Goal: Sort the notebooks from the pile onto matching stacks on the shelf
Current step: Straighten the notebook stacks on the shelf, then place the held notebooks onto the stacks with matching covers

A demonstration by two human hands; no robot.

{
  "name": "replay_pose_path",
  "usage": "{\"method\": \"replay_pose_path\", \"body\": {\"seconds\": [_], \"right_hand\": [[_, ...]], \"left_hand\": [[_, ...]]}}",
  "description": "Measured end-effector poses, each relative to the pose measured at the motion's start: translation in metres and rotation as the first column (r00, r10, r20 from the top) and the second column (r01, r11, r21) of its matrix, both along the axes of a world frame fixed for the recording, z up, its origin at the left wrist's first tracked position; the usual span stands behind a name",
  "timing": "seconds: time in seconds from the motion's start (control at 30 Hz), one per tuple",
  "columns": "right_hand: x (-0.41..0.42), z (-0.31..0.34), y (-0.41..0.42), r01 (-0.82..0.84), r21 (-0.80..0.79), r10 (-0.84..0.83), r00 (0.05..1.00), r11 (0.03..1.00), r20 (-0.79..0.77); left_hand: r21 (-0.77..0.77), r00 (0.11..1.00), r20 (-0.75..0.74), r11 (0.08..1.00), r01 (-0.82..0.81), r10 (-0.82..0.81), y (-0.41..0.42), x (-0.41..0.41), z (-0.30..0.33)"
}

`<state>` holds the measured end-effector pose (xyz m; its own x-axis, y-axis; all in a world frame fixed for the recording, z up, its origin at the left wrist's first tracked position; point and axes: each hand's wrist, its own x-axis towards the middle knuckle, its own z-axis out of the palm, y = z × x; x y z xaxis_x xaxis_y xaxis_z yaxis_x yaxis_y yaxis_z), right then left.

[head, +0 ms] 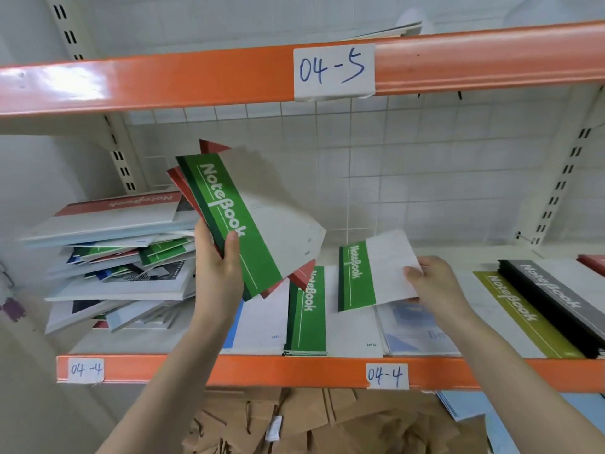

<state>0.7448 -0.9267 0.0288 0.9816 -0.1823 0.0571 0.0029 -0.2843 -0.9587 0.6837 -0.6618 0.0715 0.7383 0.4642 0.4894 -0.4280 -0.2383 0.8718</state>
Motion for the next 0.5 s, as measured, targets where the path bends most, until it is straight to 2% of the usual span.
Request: {"method": "replay_pose_path", "body": {"seconds": [0.1,0.3,0.37,0.43,0.5], "right_hand": [[-0.006,-0.005,0.014,-0.082,-0.118,0.08,0.997,0.99,-0.025],[-0.021,-0.018,0.052,-0.177,-0.357,0.175,0.984,0.917,-0.039],[-0.028,-0.019,0.057,-0.176,-0.551,0.166,0.984,0.816,-0.068],[-0.034,-0.017,0.058,-0.107,-0.741,0.129,0.991,0.663,-0.029],[-0.038,-0.015,0.058,-0.031,-0.801,0.15,0.986,0.598,0.073]], "left_hand": [[-0.021,0.997,0.04,0.997,-0.072,0.073,0.011,-0.003,0.0],[-0.132,0.997,0.025,0.989,-0.07,0.074,0.01,-0.005,-0.008],[-0.162,0.998,0.018,0.985,-0.058,0.061,0.011,-0.005,-0.012],[-0.18,0.999,0.016,0.983,-0.043,0.046,0.012,-0.005,-0.014],[-0.193,0.999,0.016,0.981,-0.034,0.038,0.011,-0.005,-0.015]]}}
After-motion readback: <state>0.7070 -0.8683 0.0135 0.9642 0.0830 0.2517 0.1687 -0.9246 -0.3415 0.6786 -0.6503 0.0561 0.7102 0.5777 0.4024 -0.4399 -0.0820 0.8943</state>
